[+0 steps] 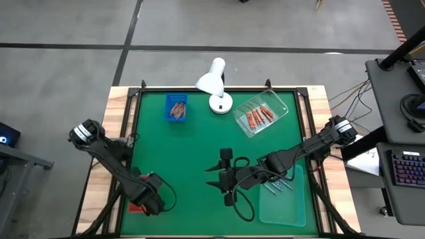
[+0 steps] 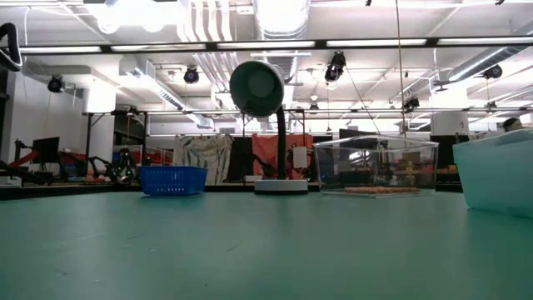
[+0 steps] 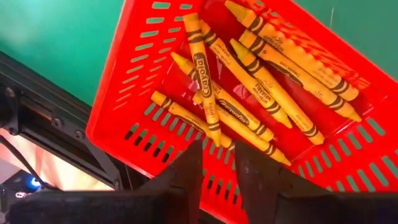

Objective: Sort crayons
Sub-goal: Return to Home Position

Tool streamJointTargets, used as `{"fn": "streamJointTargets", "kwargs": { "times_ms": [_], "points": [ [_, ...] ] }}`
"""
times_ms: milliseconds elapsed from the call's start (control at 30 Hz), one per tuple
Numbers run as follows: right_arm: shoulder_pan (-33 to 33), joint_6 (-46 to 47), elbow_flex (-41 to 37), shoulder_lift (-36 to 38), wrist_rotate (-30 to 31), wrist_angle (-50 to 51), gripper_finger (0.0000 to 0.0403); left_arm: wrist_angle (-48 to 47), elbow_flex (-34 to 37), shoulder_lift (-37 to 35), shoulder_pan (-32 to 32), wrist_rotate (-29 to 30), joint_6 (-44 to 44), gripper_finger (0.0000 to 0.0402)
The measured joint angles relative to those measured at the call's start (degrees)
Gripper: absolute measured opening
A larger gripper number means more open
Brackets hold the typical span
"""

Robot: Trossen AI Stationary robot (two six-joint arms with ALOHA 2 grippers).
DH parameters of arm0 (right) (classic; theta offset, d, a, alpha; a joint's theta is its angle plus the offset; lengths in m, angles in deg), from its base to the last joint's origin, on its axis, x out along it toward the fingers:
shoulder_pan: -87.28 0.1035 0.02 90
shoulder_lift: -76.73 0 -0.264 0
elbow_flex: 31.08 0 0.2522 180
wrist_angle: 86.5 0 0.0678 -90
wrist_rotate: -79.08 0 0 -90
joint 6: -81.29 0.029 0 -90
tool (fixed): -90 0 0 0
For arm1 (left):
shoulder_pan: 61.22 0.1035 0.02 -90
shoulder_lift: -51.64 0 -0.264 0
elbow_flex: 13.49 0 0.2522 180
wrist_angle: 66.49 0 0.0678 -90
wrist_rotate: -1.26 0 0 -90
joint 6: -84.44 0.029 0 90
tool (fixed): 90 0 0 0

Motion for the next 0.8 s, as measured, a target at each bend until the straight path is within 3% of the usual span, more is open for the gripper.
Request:
{"fn": "streamJointTargets", "kwargs": {
  "times_ms": [100, 267, 367, 500, 567, 667, 800],
  "points": [
    [0.13, -0.5, -0.51, 0.0, -0.01, 0.56, 0.0183, 0.06, -0.12, -0.57, -0.64, 2.16, 0.07, 0.0079],
    [0.68, -1.34, -3.57, 0.1, -0.03, 0.65, 0.0183, 0.54, -4.62, -1.99, -2.64, 13.17, 5.51, 0.0079],
    [1.13, -1.6, -5.75, 0.71, -0.04, 0.09, 0.0183, 5.87, -9.75, -2.31, -4.5, 24.73, 16.02, 0.0079],
    [1.2, -2.95, -10.24, 2.94, -0.14, -3.86, 0.0179, 14.69, -15.15, -2.34, -5.38, 43.57, 35.88, 0.0077],
    [1.14, -3.83, -13.04, 4.68, -0.17, -5.98, 0.0175, 18.64, -16.28, -2.47, -4.62, 50.11, 45.39, 0.0077],
    [1.11, -4.03, -17.98, 8.09, -1.28, -8.69, 0.0168, 22.73, -16.4, -2.66, -2.83, 52.16, 57.29, 0.0077],
    [1.14, -4.06, -26.24, 13.6, -1.64, -14.31, 0.016, 27.13, -13.18, -4.53, 0.45, 52.21, 63.48, 0.0077]
  ]
}}
